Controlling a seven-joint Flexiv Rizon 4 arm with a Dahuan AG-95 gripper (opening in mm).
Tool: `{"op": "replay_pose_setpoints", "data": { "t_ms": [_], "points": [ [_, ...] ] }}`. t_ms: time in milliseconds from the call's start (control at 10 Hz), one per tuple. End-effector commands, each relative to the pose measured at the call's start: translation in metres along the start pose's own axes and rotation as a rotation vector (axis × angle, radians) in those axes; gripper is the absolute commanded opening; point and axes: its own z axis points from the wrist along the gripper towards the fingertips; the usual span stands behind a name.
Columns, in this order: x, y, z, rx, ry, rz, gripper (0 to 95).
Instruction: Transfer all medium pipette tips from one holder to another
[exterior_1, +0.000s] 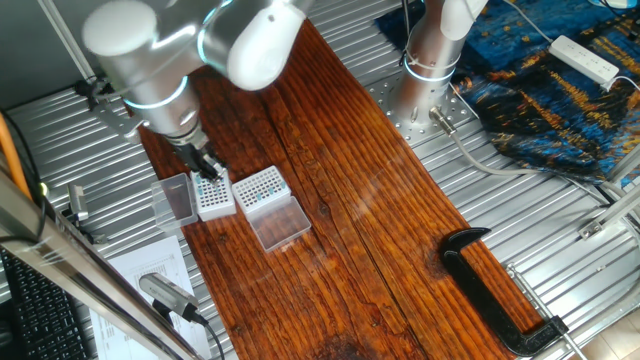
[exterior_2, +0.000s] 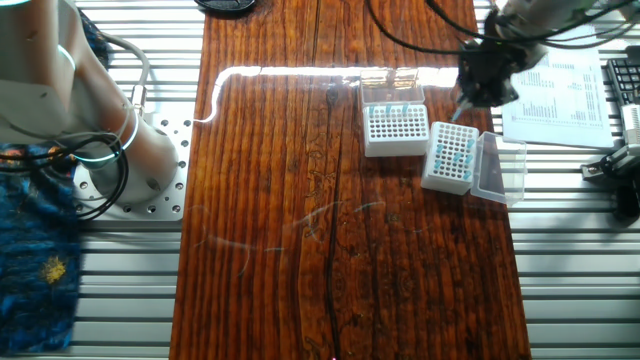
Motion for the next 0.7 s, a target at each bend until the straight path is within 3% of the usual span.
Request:
{"op": "replay_pose_setpoints", "data": {
  "t_ms": [100, 300, 700],
  "points": [
    [0.002, 0.02, 0.005, 0.0, 0.0, 0.035, 0.0],
    [0.001, 0.034, 0.011, 0.003, 0.001, 0.053, 0.0],
    [0.008, 0.035, 0.019, 0.003, 0.013, 0.049, 0.0]
  ]
}}
